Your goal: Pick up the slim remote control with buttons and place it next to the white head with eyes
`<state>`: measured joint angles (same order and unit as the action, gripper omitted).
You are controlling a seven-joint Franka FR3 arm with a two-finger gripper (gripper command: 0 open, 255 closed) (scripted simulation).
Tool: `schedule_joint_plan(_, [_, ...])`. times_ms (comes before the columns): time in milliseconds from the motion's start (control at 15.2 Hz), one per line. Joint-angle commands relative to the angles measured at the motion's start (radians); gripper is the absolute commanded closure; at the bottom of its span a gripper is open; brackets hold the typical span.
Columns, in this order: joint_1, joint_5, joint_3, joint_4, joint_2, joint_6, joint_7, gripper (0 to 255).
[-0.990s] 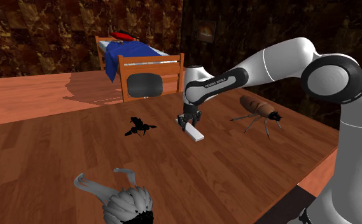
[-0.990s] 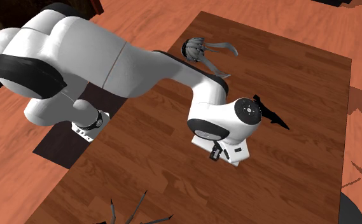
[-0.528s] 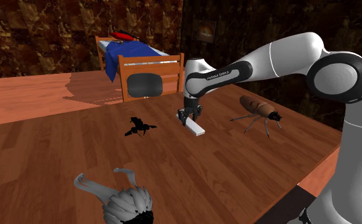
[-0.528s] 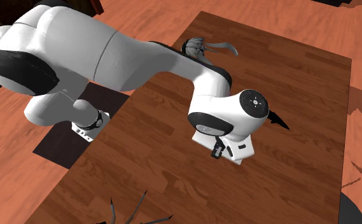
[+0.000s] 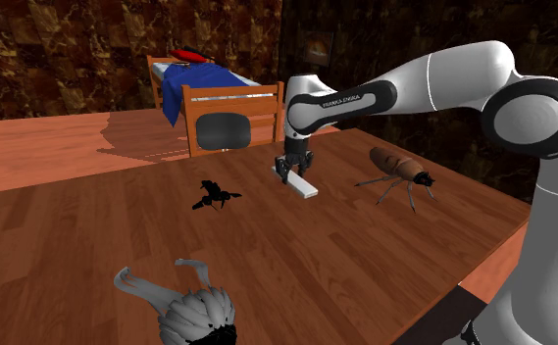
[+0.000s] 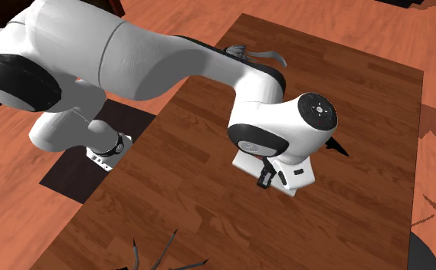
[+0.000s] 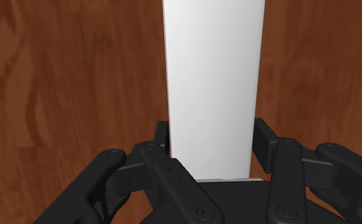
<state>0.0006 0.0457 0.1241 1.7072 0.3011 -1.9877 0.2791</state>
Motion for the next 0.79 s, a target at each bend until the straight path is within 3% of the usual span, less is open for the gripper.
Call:
schedule_joint_plan(0, [-0.001,-0.002,0.000,-0.014,-0.010,0.024,-0.002,255])
schedule_joint_plan(726, [0.000,-0.006,0.002,-0.127,-0.035,0.162,-0.005,255])
